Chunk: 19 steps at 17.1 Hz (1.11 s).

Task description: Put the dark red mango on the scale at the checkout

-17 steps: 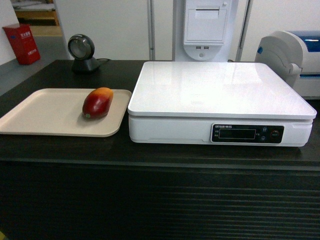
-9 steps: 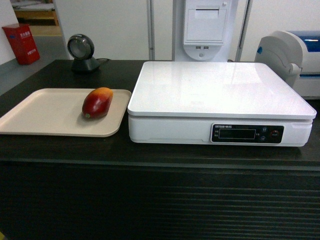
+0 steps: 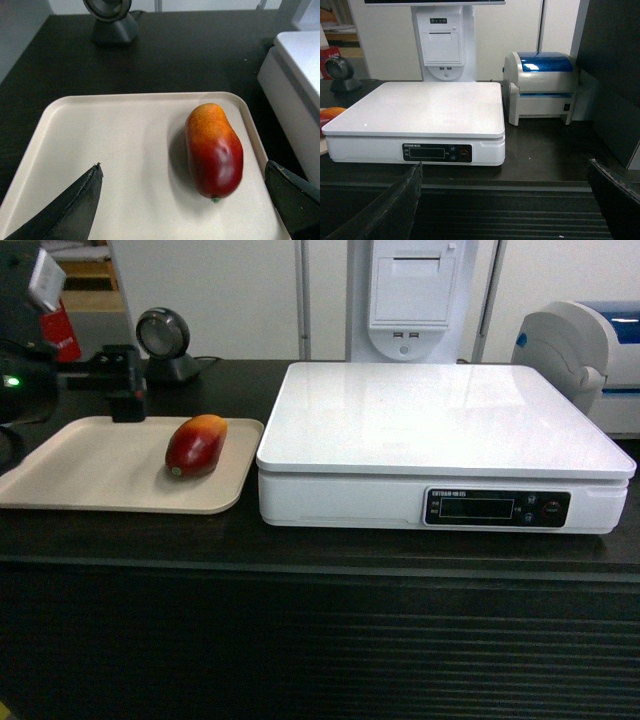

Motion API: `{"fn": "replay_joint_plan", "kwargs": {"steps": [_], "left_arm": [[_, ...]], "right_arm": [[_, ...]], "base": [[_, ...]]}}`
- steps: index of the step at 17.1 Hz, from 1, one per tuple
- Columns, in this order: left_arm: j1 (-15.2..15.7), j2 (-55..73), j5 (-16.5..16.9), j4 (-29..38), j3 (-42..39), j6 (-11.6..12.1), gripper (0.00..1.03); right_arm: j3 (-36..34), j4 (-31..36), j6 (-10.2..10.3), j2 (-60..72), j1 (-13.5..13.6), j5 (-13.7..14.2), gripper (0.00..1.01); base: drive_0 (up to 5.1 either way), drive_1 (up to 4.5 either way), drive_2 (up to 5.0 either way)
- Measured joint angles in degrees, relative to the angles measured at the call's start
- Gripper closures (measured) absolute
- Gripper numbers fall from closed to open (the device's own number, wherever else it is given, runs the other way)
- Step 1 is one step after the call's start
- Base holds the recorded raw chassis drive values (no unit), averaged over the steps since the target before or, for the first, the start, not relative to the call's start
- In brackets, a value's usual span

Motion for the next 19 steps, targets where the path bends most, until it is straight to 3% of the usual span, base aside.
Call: {"fn": "replay_joint_plan", "kwargs": {"steps": [1,5,13,16,19], "left_arm": [[-0.4,6.7,0.0,-4.3,8.4,0.8,0.05],[-0.7,17.2,0.2,-12.9,23.4,1.4,0.05],[-1.9,23.6,3.7,-24.5,36.5,-0.4,0.05],[-2.8,25.7,3.0,-28.3,39.4,0.6,0.05],[-3.1,28.1,1.7,-33.4,42.5,3.2,0.05]], "right_arm": [[0.0,0.0,0.0,0.0,0.0,0.0,0.03],[0.0,0.0,0.0,0.0,0.0,0.0,0.03],[0.0,0.0,0.0,0.0,0.0,0.0,0.03],[0.0,0.0,0.0,0.0,0.0,0.0,0.03],[0.0,0.0,0.0,0.0,0.0,0.0,0.03]], "base": [[0.0,0.00,0.0],[0.0,0.00,0.0],[0.0,0.00,0.0],[0.0,0.00,0.0],[0.0,0.00,0.0]]}}
